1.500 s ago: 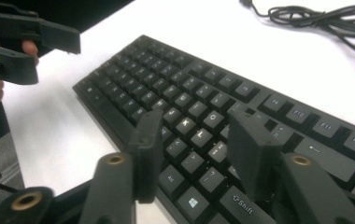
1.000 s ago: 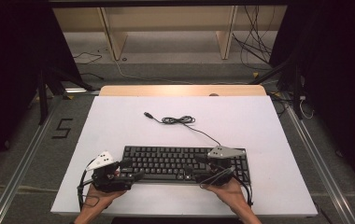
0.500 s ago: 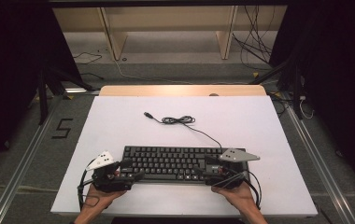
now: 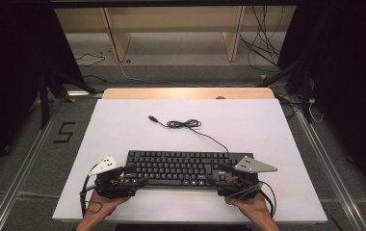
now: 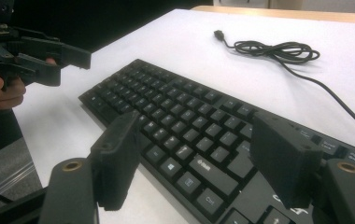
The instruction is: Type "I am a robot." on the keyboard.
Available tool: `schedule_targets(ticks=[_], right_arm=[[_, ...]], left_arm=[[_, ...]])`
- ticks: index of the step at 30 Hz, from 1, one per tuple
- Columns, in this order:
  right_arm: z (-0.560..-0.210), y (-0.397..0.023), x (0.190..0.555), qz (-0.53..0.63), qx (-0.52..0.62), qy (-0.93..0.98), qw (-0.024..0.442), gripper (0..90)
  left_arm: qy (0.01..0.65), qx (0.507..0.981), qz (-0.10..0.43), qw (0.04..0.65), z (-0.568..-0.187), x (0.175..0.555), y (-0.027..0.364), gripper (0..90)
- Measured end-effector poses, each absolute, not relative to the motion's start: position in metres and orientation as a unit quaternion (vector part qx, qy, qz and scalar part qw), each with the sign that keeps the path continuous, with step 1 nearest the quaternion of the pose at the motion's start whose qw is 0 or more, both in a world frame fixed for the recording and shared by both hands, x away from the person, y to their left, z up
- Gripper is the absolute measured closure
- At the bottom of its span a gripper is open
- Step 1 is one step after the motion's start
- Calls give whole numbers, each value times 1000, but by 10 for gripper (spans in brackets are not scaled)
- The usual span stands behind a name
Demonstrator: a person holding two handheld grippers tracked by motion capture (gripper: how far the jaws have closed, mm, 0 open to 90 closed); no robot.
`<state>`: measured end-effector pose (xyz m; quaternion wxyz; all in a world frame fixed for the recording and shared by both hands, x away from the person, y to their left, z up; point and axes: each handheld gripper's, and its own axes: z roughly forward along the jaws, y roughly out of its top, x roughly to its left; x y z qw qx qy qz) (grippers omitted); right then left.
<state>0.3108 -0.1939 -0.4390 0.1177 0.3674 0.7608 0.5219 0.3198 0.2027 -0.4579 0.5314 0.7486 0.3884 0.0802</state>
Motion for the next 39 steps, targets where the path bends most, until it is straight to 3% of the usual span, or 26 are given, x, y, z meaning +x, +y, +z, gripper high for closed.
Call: schedule_targets(ticks=[21,39], right_arm=[[-446,-227,296,515,377,754,155,328],[-447,-232,294,516,388,748,153,316]], left_arm=[[385,750,77,533,-458,318,201,221],[385,751,77,531,-458,319,200,221]])
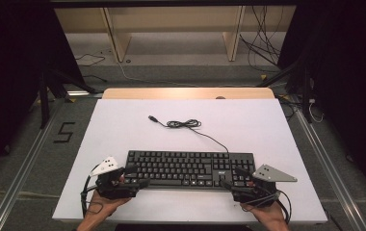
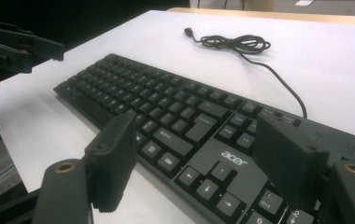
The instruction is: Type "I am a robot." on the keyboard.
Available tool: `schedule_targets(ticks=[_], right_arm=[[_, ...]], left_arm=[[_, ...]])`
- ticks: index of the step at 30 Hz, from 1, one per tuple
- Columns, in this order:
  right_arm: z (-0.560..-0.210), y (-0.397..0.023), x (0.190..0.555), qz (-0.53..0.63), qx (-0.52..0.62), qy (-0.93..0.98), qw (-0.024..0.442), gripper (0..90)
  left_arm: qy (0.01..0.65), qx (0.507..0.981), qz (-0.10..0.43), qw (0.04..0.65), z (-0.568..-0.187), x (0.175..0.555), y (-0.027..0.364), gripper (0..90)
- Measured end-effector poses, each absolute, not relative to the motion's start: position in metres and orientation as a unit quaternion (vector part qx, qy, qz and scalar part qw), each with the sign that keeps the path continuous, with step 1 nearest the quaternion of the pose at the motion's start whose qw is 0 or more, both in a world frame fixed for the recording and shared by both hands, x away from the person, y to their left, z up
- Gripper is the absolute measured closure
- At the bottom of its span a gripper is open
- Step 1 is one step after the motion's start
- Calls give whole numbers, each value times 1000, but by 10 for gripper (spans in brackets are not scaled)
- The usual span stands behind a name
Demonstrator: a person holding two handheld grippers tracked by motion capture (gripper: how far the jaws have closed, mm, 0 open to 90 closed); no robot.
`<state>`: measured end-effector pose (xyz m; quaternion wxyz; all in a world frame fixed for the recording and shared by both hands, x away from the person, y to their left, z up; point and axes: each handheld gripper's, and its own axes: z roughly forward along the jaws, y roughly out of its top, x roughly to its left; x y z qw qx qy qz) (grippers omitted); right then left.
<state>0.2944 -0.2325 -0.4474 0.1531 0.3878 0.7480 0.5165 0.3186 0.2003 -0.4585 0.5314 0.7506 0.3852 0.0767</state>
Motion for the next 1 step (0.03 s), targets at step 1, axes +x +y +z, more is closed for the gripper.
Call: schedule_targets(ticks=[1], right_arm=[[-448,-232,295,516,388,749,153,316]], left_arm=[[386,750,76,531,-458,319,200,221]])
